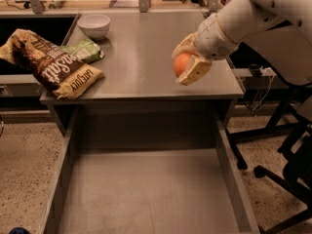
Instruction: Pick orange from top drawer and place on counter
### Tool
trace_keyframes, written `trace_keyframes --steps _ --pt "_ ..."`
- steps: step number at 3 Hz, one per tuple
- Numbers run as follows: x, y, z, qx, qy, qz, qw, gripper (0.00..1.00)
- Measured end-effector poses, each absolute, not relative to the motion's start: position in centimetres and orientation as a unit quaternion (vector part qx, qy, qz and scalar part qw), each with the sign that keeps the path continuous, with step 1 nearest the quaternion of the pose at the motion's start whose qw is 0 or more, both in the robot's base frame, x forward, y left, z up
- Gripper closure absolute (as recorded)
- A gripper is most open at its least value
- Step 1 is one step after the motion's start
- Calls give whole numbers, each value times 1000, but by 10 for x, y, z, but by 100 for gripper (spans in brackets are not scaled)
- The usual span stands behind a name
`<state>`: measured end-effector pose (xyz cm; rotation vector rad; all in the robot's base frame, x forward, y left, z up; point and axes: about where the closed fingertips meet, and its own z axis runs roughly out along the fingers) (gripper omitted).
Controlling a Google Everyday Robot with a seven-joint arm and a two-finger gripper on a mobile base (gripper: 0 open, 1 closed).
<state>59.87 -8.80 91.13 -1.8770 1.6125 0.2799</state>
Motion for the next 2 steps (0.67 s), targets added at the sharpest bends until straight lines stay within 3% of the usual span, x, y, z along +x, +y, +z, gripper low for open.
trace_keyframes --steps 1,2 --pt "626 -106 915 -661 637 116 379 100" --pt "656 -126 895 -570 678 162 435 84"
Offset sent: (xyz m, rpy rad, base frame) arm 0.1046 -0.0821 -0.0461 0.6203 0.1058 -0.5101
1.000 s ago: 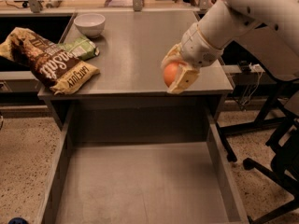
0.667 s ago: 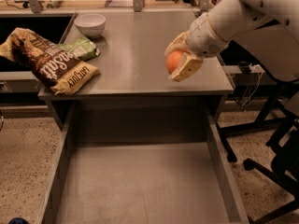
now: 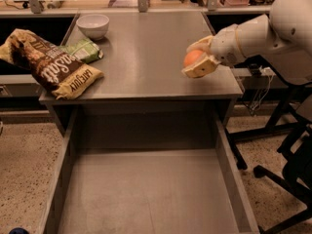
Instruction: Pick orange from top drawer and place on counter
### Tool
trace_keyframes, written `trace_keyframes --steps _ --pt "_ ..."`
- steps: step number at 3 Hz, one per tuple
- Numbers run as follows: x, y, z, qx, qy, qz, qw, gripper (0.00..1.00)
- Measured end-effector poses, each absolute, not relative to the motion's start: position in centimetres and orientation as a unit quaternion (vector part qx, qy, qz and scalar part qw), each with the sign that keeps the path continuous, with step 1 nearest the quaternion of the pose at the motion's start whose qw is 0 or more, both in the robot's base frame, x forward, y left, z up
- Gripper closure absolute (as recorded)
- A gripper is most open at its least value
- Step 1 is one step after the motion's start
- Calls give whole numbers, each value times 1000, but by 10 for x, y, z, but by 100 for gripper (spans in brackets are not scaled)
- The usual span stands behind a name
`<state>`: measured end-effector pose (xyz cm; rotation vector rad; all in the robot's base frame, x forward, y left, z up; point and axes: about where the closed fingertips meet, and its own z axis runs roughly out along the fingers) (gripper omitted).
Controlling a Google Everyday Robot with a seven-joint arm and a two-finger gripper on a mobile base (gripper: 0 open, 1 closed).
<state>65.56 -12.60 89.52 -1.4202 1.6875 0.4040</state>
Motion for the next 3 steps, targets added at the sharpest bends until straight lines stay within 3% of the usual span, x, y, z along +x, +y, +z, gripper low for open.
trace_keyframes --steps 2,3 --pt "703 -135 867 -438 710 253 489 37" --pt "704 -135 865 -437 710 255 489 14"
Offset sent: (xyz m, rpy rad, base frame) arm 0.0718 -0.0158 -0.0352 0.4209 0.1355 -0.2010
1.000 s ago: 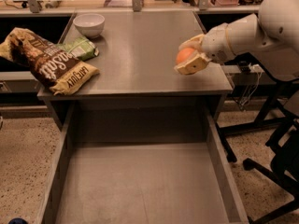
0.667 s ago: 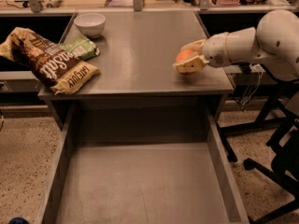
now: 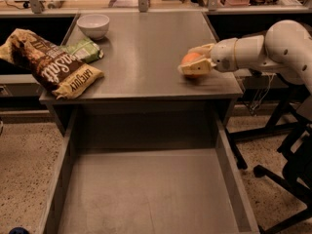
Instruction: Pick orange from top drawer and place on counter
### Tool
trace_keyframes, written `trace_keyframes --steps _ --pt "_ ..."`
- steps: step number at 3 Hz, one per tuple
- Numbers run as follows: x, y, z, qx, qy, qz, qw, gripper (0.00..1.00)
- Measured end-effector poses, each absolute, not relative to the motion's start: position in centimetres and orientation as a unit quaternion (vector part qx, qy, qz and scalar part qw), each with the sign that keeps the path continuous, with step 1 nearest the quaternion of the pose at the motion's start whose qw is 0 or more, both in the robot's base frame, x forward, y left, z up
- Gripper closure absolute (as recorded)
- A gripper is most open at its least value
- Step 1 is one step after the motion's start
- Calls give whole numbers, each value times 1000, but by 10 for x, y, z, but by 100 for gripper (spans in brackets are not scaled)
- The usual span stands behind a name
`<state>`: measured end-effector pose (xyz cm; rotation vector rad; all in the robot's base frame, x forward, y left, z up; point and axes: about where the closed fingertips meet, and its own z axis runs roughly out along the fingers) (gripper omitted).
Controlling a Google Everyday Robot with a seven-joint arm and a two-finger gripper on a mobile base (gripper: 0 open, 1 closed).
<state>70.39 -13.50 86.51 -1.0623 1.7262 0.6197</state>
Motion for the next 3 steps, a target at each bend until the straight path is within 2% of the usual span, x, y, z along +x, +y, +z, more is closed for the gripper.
trace_keyframes --steps 1,3 --pt "704 -135 865 -437 710 255 489 0" --pt "688 -153 871 -440 707 231 504 0"
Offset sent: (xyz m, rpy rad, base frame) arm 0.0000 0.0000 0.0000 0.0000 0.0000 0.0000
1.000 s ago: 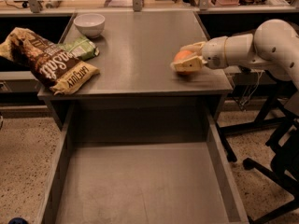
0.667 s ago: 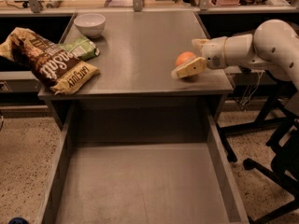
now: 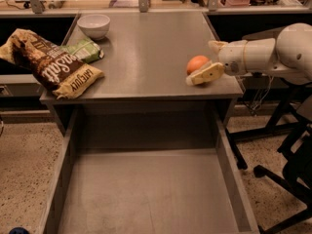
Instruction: Pick orange from top drawer and place on counter
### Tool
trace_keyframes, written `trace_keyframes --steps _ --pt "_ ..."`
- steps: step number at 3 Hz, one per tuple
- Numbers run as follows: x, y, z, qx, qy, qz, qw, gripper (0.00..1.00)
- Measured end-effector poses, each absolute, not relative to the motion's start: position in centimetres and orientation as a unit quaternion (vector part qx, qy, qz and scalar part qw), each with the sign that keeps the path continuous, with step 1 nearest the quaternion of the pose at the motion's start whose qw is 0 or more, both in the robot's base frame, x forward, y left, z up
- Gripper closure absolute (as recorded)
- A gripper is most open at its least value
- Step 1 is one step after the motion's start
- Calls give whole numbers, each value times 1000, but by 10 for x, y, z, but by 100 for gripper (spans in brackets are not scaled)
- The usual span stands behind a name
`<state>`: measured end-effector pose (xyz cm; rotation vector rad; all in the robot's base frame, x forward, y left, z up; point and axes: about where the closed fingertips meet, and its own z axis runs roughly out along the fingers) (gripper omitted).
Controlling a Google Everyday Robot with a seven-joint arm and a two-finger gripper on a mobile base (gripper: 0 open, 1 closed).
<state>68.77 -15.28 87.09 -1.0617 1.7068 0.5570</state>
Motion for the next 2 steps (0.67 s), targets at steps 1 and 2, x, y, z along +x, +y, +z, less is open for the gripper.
trace_keyframes --steps 1,2 --pt "671 -169 877 -450 701 207 513 0" --pt "669 -172 877 -451 701 204 514 0"
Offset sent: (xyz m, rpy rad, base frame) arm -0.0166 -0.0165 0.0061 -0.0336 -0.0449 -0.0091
